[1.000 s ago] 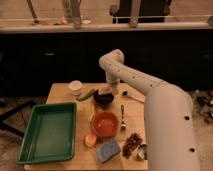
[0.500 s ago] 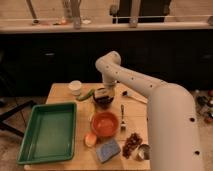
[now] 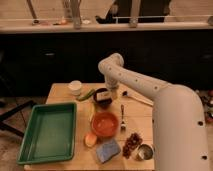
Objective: Wipe purple bowl with eraser
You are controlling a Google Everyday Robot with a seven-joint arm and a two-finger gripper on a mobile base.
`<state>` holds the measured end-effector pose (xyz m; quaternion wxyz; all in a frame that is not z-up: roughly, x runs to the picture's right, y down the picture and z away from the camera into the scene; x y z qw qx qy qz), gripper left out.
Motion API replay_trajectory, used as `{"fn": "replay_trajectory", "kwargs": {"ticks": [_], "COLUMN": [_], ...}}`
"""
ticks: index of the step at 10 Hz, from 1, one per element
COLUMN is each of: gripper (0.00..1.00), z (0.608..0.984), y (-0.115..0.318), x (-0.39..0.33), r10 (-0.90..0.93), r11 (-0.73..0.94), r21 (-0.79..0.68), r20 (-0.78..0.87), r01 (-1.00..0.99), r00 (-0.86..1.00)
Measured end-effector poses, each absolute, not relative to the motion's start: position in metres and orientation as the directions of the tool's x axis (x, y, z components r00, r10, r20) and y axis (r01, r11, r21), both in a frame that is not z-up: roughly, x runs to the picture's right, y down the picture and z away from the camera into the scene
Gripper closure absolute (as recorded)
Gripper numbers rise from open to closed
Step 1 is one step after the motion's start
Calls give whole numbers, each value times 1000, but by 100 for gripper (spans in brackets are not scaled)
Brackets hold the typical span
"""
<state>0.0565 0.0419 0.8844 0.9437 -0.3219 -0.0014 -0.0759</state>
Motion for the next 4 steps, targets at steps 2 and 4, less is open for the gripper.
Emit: {"fn": "replay_trajectory", "kwargs": {"ticks": [2, 4], "gripper": [100, 100], "z": [889, 896], "y": [40, 34], "x": [77, 89], "r10": [-124, -113], "r11": [780, 777], "r21": [-616, -623], "r20": [22, 9], "r01": [111, 94], "r00": [992, 994]}}
